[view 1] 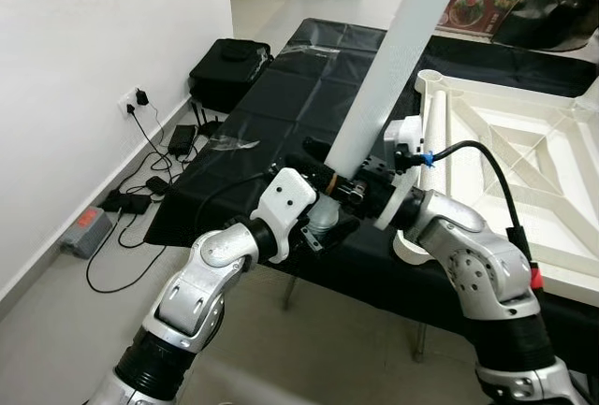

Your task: Building children table

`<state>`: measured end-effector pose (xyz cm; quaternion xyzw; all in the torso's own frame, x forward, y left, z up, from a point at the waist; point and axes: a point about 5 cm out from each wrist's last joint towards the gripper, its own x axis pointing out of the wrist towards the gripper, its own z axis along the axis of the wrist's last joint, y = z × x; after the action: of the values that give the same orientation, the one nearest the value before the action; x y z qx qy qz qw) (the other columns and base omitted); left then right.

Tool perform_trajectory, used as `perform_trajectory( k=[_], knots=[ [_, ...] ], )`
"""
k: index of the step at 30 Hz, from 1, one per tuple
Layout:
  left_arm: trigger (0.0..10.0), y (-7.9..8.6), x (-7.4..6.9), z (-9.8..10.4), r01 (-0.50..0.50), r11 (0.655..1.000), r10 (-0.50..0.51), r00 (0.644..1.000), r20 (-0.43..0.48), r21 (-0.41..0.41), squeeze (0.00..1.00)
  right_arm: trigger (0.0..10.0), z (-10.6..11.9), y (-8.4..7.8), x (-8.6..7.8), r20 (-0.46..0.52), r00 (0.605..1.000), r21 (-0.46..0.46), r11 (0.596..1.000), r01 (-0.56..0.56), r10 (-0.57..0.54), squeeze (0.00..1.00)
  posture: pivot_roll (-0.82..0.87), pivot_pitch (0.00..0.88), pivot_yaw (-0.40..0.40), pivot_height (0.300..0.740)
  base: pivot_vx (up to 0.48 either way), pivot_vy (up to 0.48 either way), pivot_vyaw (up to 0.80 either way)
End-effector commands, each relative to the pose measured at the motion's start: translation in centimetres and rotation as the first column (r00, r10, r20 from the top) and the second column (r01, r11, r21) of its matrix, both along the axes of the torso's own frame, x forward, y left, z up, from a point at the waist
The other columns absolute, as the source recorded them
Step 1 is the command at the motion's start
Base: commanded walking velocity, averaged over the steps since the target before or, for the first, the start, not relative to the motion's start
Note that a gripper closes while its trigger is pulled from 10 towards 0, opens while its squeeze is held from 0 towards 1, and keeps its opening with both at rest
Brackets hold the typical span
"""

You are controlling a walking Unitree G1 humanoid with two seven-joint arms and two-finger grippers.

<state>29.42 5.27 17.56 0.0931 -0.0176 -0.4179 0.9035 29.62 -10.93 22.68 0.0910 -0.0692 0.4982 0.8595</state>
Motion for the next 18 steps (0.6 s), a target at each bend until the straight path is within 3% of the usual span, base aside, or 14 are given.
perform_trajectory(
  k=[1,15,16,17,18],
  knots=[
    [0.0,-0.9,0.2,0.5,0.025,1.000,-0.025,0.999,0.028,-0.005,0.00,10.0,-0.3,1.6,-0.9,0.000,0.997,-0.019,0.996,-0.083,0.083,0.00,0.13,0.040,-0.049,0.740,0.000,0.000,0.00],
    [0.0,-2.1,-0.3,-0.1,0.088,0.996,-0.088,0.995,0.045,-0.001,0.00,10.0,0.4,1.3,-0.4,0.016,1.000,0.000,1.000,-0.022,0.022,0.00,0.13,0.048,-0.041,0.740,0.000,0.000,0.00],
    [10.0,-2.2,-0.4,-0.2,0.090,0.996,-0.090,0.995,0.044,0.014,0.00,10.0,0.7,1.4,-0.3,0.019,1.000,0.019,1.000,-0.015,0.014,0.00,0.13,0.050,-0.039,0.740,0.000,0.000,0.00],
    [10.0,-2.2,-0.4,-0.2,0.090,0.995,-0.091,0.995,0.050,0.032,0.00,10.0,1.2,1.3,0.0,0.016,1.000,0.043,0.999,0.003,-0.004,1.00,0.13,0.052,-0.039,0.740,0.000,0.000,0.00],
    [10.0,-2.3,-0.5,-0.3,0.097,0.994,-0.100,0.993,0.060,0.049,0.00,10.0,1.6,1.3,0.2,0.023,1.000,0.058,0.998,0.007,-0.008,1.00,0.13,0.051,-0.038,0.740,0.000,0.000,0.00]
  ],
)
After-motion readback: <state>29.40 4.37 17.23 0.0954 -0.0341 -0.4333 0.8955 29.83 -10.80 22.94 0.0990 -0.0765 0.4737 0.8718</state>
